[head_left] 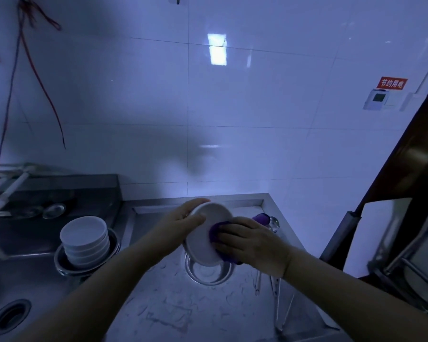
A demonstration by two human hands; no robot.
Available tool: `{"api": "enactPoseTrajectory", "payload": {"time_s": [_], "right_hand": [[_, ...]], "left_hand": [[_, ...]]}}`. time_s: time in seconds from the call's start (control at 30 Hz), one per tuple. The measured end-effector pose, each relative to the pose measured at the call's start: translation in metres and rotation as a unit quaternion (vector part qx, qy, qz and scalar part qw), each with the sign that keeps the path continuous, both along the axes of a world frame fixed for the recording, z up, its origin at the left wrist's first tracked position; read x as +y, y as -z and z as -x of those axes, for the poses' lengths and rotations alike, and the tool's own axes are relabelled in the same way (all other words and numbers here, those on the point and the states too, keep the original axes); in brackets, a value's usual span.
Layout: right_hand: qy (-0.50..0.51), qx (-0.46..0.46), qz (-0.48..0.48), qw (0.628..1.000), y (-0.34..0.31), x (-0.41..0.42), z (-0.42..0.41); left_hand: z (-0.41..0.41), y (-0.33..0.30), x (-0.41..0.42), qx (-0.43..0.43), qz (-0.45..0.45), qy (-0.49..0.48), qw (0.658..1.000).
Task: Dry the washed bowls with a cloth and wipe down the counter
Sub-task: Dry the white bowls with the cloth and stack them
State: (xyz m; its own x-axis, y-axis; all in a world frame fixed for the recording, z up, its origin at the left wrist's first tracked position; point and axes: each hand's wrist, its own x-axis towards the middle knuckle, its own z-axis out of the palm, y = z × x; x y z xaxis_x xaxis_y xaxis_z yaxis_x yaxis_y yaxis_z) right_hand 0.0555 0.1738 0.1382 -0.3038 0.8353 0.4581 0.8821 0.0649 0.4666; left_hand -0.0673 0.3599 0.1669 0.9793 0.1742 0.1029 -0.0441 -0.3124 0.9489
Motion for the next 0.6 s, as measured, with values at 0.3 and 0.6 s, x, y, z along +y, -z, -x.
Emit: {"api": "enactPoseTrajectory", "payload": {"time_s": [0.3, 0.6], "right_hand": [[0.160, 0.197, -0.162, 0.954, -0.033, -0.024, -0.010], [0.241, 0.226, 0.012, 0.944, -0.028, -0.046, -0.002]], "left_hand": [[-0.023, 0.003, -0.049, -0.032, 0.070, -0.056, 0.995], [-0.043, -0.001, -0.096, -0.096, 0.144, -0.103, 0.980]]}}
